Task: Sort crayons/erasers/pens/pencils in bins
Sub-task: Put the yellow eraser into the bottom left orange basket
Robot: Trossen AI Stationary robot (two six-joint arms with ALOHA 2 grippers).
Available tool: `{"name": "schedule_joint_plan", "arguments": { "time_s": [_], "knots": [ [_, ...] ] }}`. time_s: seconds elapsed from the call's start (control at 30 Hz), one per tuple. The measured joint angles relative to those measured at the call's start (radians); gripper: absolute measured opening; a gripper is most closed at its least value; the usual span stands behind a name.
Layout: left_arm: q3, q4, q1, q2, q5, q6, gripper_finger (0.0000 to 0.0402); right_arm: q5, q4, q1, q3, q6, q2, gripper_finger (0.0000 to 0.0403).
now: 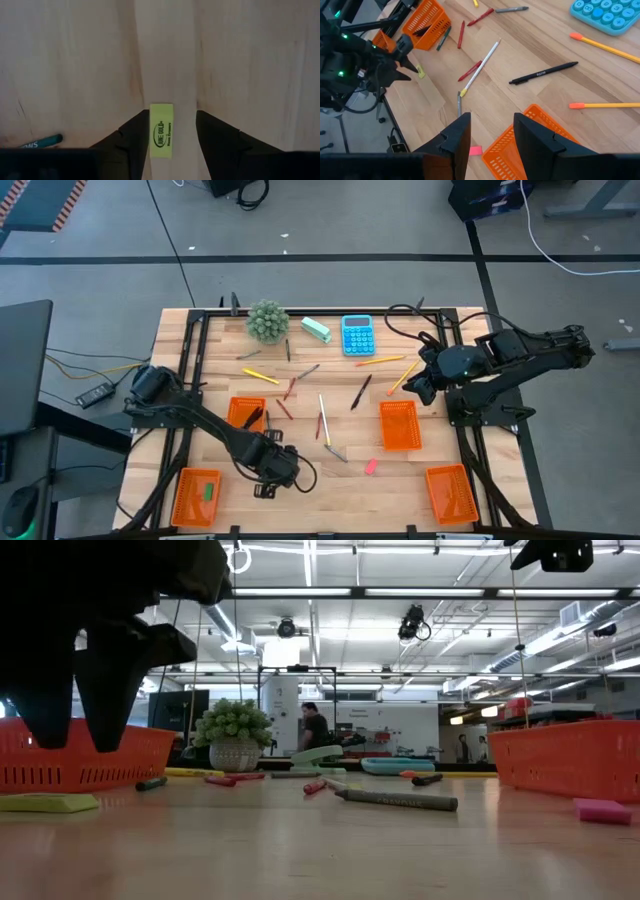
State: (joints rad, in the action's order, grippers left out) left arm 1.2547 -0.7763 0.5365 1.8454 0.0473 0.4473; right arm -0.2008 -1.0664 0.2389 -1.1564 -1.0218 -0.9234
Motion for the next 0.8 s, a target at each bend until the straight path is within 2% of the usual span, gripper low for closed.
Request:
{"name": "schedule_joint_plan", "arguments": {
  "time_s": [0.1,0.27,0.8],
  "knots": [
    [-0.026,0.001,0.0,0.0,-0.011,0.013,0.017,0.0,0.0,0.0,0.0,0.0,0.0,0.0154],
    [-0.103,0.013,0.008,0.0,-0.091,0.026,0.0162,-0.005,0.0,0.0,0.0,0.004,0.0,0.0154],
    [-0.129,0.043,0.003,-0.015,-0.066,0.013,0.0123,-0.008,0.0,-0.001,0.0,0.007,0.0,0.0154]
  ]
}}
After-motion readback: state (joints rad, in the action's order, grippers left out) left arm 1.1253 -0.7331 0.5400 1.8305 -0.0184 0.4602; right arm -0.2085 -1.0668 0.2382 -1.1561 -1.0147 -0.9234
